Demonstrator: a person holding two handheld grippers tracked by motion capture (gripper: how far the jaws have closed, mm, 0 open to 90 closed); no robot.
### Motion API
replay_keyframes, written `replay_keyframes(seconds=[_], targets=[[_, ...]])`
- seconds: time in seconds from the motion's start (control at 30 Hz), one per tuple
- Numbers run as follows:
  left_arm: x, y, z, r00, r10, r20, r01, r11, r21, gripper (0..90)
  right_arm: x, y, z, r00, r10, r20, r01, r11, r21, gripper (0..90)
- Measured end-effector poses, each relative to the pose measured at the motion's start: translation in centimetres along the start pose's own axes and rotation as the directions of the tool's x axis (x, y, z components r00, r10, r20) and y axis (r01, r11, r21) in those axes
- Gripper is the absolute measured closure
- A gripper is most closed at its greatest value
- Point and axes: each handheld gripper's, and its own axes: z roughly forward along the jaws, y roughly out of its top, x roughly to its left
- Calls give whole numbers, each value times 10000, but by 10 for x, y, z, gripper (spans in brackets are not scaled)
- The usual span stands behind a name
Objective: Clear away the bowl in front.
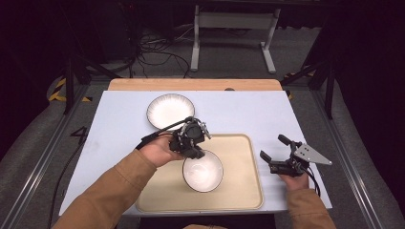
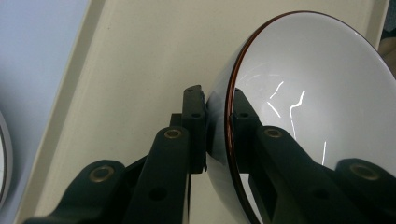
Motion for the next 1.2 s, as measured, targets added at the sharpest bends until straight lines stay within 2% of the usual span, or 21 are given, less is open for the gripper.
replay_keyframes(seconds=[0.47,0.57,0.6,1.03,1.13,1.2], targets=[[0,-4,16,10000,-11,65,9,9994,341,814,0,0,0,10000,-2,2,2,10000,2,19],[1,-3,18,9999,103,38,-105,9989,463,814,0,0,0,10000,-6,4,6,10000,3,19],[0,-4,20,10000,-47,36,45,9994,347,814,0,0,0,10000,-6,3,6,10000,3,19],[0,-4,24,9999,114,-97,-110,9989,450,812,0,0,0,10000,-8,3,8,10000,5,19],[0,-4,26,9994,269,-224,-256,9982,533,811,0,0,0,10000,-14,5,14,10000,4,19],[0,-4,26,9995,209,-219,-198,9987,474,810,0,0,0,10000,-13,4,13,10000,5,19]])
